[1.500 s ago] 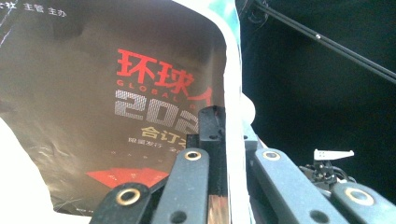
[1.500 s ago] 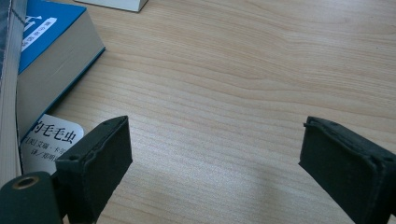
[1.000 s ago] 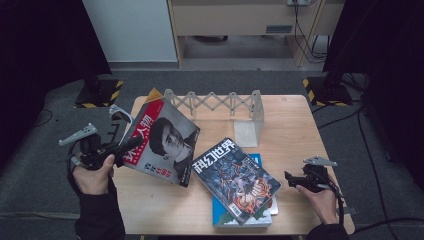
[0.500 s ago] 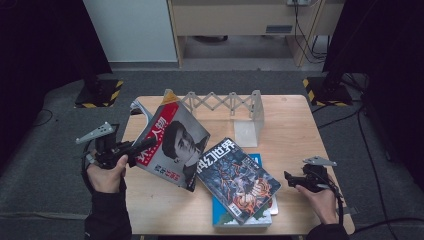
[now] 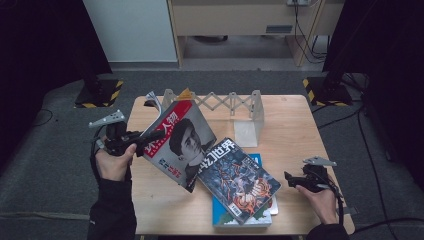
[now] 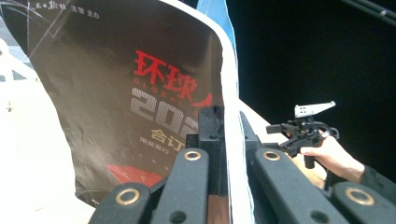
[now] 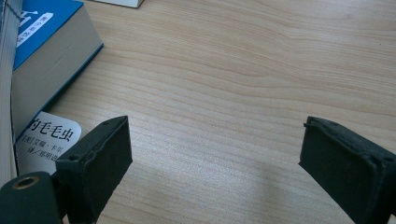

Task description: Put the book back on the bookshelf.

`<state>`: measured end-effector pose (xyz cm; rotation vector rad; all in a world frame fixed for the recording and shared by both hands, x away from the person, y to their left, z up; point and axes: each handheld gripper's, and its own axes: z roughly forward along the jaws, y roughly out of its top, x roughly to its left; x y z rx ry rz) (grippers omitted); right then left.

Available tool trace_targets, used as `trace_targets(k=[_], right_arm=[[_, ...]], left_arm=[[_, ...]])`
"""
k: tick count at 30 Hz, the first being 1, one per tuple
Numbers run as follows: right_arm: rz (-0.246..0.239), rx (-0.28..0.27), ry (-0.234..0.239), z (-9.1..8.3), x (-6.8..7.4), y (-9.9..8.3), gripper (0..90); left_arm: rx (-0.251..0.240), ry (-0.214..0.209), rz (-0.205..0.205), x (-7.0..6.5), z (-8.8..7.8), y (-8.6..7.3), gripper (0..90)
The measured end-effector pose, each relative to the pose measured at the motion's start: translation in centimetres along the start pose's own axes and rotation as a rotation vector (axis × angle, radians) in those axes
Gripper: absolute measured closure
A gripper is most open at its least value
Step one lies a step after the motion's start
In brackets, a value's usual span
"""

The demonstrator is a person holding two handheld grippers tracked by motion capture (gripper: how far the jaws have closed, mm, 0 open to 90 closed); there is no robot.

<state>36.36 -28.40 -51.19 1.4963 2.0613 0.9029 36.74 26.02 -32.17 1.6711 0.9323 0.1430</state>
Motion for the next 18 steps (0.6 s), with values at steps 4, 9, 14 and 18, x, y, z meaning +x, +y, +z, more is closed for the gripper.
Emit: trace_targets(k=[4,9,14,18], right_arm=[[0.001,0.001,0.001,0.0,-0.1,0.0,9.3],[0.0,-0.002,0.0,0.0,-0.1,0.0,9.3],[-0.003,0.004,0.002,0.1,0.0,0.0,9.3],[0.003,0.005,0.0,0.1,0.0,0.0,9.3]], left_arm=[[0.026,0.039,0.004,0.1,0.2,0.7,86.1],[0.044,0.086,0.001,0.6,-0.3,1.1,86.0],[0.091,0.123,0.023,1.5,-0.6,2.1,86.1],[0.114,0.138,0.047,1.7,-0.4,2.6,86.1]])
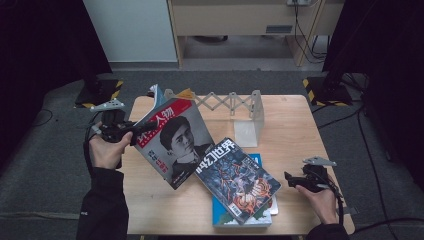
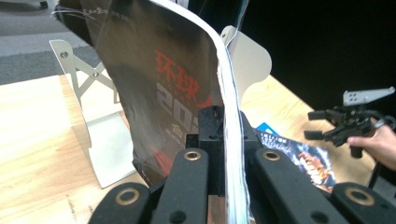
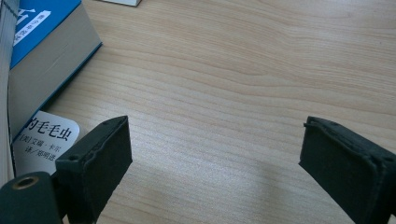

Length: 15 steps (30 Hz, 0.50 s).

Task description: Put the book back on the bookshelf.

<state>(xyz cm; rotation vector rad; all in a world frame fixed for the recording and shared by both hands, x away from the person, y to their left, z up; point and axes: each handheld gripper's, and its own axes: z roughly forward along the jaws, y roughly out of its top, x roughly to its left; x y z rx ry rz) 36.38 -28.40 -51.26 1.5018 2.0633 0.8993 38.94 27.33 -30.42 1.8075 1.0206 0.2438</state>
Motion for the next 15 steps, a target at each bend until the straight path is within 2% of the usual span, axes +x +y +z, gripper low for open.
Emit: trace_targets(k=[4,9,13,15], right_arm=[[0.0,-0.003,0.0,-0.1,-0.1,0.0,9.3],[-0.001,-0.007,-0.001,-0.1,-0.1,0.0,9.3],[-0.003,-0.002,0.001,0.0,-0.1,0.0,9.3],[-0.003,0.001,0.003,0.0,-0.1,0.0,9.3]], left_arm=[[0.011,0.033,-0.007,0.3,0.1,0.0,86.1],[0.009,0.054,-0.021,1.2,-0.6,-0.6,86.1],[0.011,0.102,-0.034,2.0,-1.0,-1.1,86.1],[0.01,0.108,-0.033,2.1,-1.0,-1.1,86.0]])
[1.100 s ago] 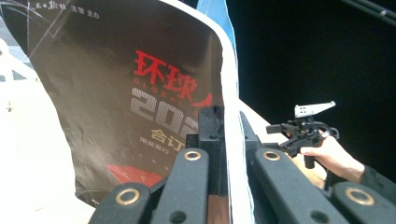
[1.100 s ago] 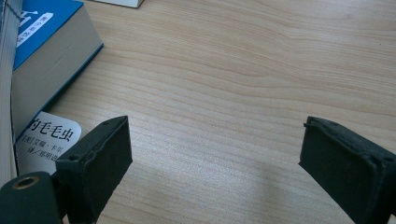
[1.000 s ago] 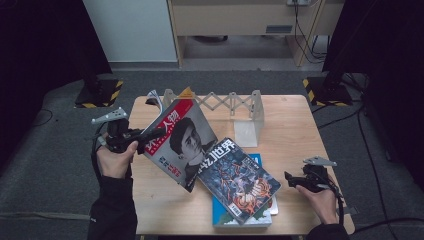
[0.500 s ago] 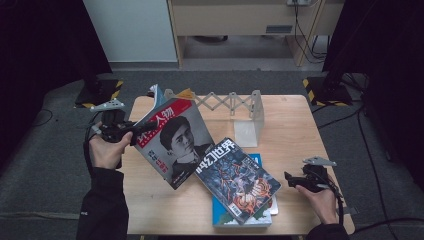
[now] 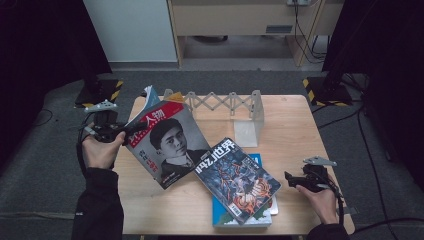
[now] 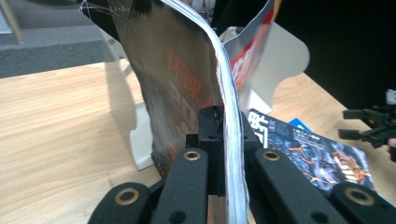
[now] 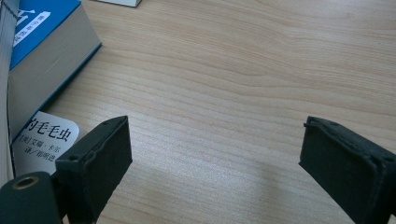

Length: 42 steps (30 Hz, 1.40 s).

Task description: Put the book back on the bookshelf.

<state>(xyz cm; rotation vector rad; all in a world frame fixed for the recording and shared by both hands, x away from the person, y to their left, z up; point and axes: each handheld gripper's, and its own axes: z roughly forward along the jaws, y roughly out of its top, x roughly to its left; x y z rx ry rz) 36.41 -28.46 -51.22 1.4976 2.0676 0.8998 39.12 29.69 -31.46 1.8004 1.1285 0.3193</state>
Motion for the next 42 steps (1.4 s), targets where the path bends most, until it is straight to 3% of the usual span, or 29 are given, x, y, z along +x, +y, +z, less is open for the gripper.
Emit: trace_targets(k=[9,18,22,27,34,42], right_arm=[[0.002,-0.003,-0.004,0.0,-0.1,0.0,9.3],[0.0,-0.003,-0.002,0.0,-0.1,0.0,9.3],[0.0,-0.002,-0.002,0.0,-0.2,0.0,9.3],[0.001,-0.002,-0.003,0.0,-0.1,0.0,9.3],[-0.001,-0.004,-0.003,0.0,-0.1,0.0,9.3],[-0.003,-0.004,-0.002,0.0,-0.2,0.0,9.3]], left_arm=[[-0.039,0.114,0.004,-0.1,0.3,-0.2,86.1],[-0.08,0.208,-0.06,0.1,0.2,-0.3,86.1],[-0.099,0.213,-0.073,0.3,0.0,-0.3,86.1],[-0.089,0.232,-0.058,0.3,0.0,-0.2,86.1],[-0.115,0.226,-0.053,-0.1,1.2,-0.7,86.1],[-0.153,0.255,-0.035,-0.8,2.8,-0.5,86.1]])
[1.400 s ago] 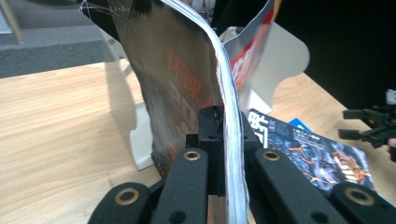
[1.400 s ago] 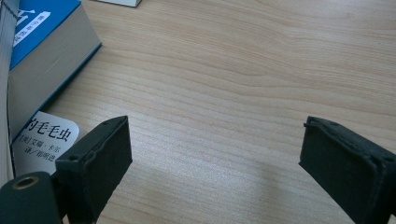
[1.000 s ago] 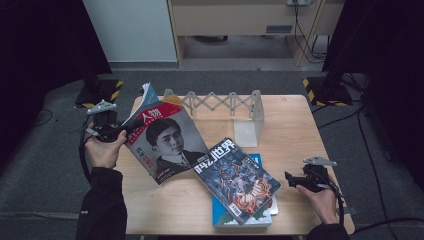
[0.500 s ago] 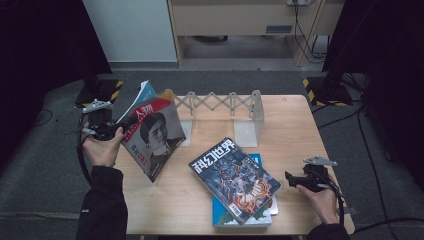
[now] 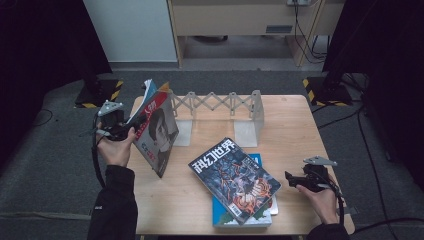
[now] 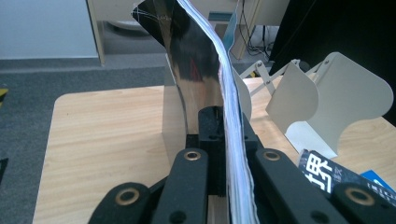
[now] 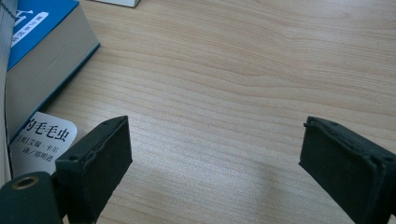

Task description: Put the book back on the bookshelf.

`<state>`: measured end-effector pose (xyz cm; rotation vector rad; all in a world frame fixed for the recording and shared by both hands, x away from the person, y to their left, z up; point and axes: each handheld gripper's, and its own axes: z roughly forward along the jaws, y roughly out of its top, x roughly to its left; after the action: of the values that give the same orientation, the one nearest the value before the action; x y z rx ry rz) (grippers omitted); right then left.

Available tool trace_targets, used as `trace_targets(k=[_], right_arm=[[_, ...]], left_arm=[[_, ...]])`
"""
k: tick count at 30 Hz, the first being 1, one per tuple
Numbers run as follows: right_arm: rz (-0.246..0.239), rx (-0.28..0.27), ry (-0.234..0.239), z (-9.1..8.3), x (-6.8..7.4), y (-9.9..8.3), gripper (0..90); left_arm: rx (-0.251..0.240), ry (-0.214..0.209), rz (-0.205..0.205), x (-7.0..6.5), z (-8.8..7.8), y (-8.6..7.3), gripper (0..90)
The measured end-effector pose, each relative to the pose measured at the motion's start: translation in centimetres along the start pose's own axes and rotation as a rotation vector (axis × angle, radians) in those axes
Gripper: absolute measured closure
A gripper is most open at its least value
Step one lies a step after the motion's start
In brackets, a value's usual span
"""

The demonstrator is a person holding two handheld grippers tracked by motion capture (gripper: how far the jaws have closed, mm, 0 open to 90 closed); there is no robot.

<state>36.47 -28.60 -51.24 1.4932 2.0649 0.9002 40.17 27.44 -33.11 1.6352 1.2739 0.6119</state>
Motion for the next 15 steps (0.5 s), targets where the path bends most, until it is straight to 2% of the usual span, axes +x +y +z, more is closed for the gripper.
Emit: trace_targets(k=[2,6,11,15], right_arm=[[-0.001,0.0,0.0,0.0,0.0,0.0,9.3],[0.006,0.001,0.001,0.0,0.0,0.0,9.2],[0.011,0.002,-0.002,0.0,-0.1,-0.1,9.3],[0.01,0.006,0.0,0.1,-0.1,-0.1,9.3]], left_arm=[[-0.024,-0.002,-0.015,0.0,0.6,0.1,86.1],[-0.028,-0.002,-0.027,0.1,1.4,0.3,86.1],[-0.02,0.015,-0.027,0.6,2.7,0.7,86.1],[-0.035,0.035,-0.039,0.8,3.8,1.0,86.1]])
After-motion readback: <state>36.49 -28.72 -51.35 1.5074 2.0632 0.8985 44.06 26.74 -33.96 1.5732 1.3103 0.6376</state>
